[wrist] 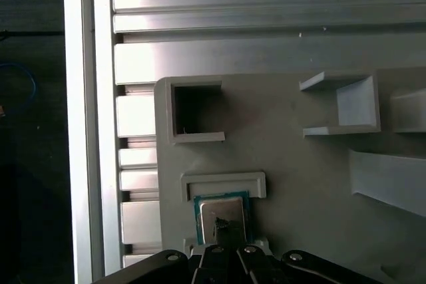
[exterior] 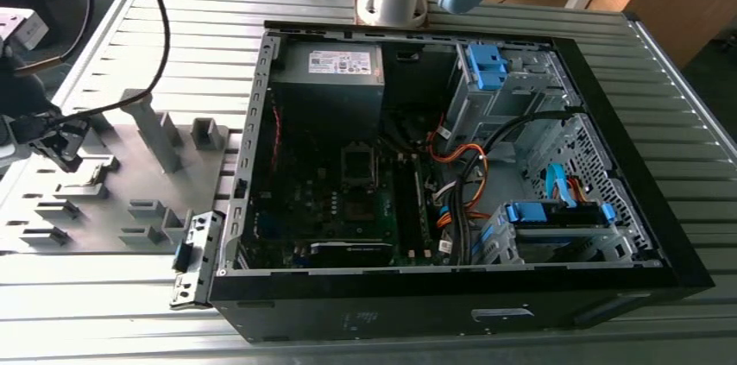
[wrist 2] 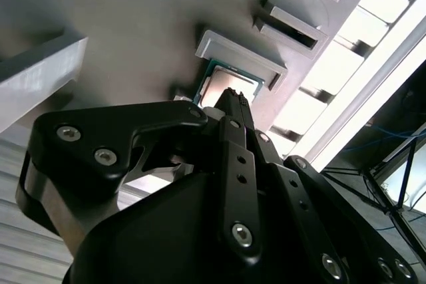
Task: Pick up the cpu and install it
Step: 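Pick up the cpu and move it towards the insertion slot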
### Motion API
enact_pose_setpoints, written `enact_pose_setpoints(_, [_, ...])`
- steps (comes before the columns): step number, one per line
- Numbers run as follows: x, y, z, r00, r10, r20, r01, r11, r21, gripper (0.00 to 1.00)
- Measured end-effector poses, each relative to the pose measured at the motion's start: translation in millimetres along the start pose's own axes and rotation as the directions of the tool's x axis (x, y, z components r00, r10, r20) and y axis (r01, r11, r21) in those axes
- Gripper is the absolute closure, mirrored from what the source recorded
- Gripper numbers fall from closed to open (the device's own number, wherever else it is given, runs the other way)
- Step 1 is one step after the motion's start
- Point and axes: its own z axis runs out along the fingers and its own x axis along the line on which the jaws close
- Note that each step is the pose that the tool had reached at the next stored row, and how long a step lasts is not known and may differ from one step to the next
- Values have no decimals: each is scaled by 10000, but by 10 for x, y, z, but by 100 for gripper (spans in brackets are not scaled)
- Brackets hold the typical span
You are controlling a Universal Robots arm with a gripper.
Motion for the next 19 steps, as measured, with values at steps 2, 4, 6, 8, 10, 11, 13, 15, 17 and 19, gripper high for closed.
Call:
enact_pose_setpoints(2, [0, -1, 6, 10000, 0, -2, 0, 10000, 2, 89])
enact_pose_setpoints(4, [0, -1, 6, 10000, 0, -3, 0, 10000, 2, 89])
enact_pose_setpoints(6, [-1, 0, 11, 10000, -1, 0, 1, 10000, 0, 89])
enact_pose_setpoints(8, [-2, -1, 34, 10000, -1, 2, 1, 10000, 2, 89])
enact_pose_setpoints(10, [-1, -1, 58, 10000, -2, 0, 2, 10000, 10, 89])
enact_pose_setpoints(11, [-1, 0, 66, 10000, -2, 0, 2, 10000, 10, 89])
enact_pose_setpoints(13, [0, 1, 84, 10000, -10, 0, 10, 10000, 11, 89])
enact_pose_setpoints(15, [1, 1, 92, 9999, -135, -7, 135, 9999, 9, 89])
enact_pose_setpoints(17, [1, 1, 96, 9997, -262, -10, 262, 9997, 6, 89])
enact_pose_setpoints(19, [1, 1, 97, 9997, -264, -9, 264, 9997, 6, 89])
